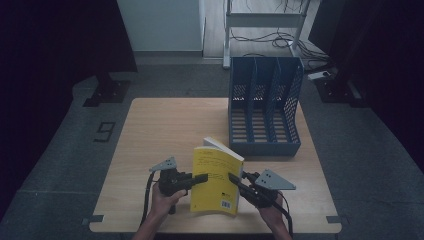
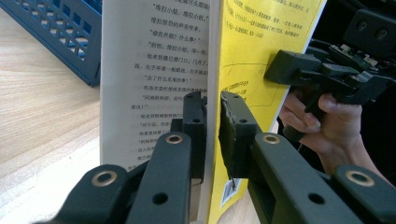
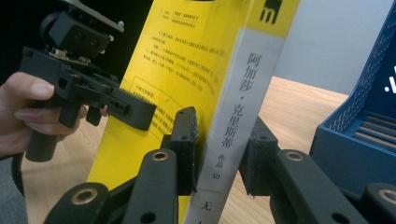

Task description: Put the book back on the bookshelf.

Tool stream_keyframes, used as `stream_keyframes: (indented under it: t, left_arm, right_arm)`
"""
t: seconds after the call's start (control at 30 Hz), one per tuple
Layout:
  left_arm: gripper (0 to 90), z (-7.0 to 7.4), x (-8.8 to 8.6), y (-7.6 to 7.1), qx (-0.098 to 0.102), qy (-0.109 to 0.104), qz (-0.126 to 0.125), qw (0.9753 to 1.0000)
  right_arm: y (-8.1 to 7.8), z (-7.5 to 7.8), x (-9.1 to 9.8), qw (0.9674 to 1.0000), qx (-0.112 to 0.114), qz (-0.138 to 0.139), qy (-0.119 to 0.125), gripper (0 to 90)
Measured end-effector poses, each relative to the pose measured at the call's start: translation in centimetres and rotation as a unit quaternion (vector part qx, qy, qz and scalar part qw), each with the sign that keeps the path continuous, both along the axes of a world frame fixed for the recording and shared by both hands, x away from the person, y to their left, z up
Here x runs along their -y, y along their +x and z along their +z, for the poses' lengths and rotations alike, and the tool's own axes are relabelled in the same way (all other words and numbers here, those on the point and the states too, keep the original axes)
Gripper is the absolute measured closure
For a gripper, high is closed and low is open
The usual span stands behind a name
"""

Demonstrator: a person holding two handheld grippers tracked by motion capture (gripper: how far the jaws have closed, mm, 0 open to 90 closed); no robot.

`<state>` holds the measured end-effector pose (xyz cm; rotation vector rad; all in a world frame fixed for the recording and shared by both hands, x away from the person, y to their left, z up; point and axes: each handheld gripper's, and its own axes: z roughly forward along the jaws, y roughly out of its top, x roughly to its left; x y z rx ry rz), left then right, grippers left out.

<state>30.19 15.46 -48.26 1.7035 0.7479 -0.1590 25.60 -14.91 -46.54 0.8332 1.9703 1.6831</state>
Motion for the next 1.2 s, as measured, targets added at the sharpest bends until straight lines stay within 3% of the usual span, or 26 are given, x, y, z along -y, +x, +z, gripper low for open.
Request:
stream_keyframes:
  t: [0.23, 0.33, 0.57, 0.8, 0.93, 1.2]
  left_arm:
    - [83.5, 0.0, 0.0, 0.0, -0.005, -0.004, -0.013, 0.9999]
    - [84.9, 0.1, -0.1, 0.0, -0.002, -0.001, -0.017, 0.9998]
    - [85.7, 0.2, -0.2, 0.0, -0.002, 0.0, -0.022, 0.9997]
    - [85.2, 0.3, 0.2, -0.2, 0.008, 0.006, -0.042, 0.9991]
    - [85.0, 0.3, 0.3, -0.3, 0.01, 0.006, -0.044, 0.999]
    - [85.0, 0.3, 0.4, -0.3, 0.009, 0.007, -0.046, 0.9989]
  right_arm:
    - [0.0, 0.2, 0.3, 0.9999, -0.005, 0.007, 0.007, 69.2]
    - [0.4, 0.0, 0.5, 0.9992, -0.025, 0.024, 0.019, 68.7]
    - [0.8, -0.2, 0.5, 0.9982, -0.038, 0.039, 0.027, 67.1]
    - [0.3, 0.4, 0.6, 0.9976, -0.024, 0.052, 0.038, 68.1]
    - [-0.2, 0.8, 0.3, 0.9986, -0.009, 0.048, 0.022, 68.2]
    - [0.0, 0.5, -0.3, 0.9988, -0.011, 0.044, 0.018, 68.2]
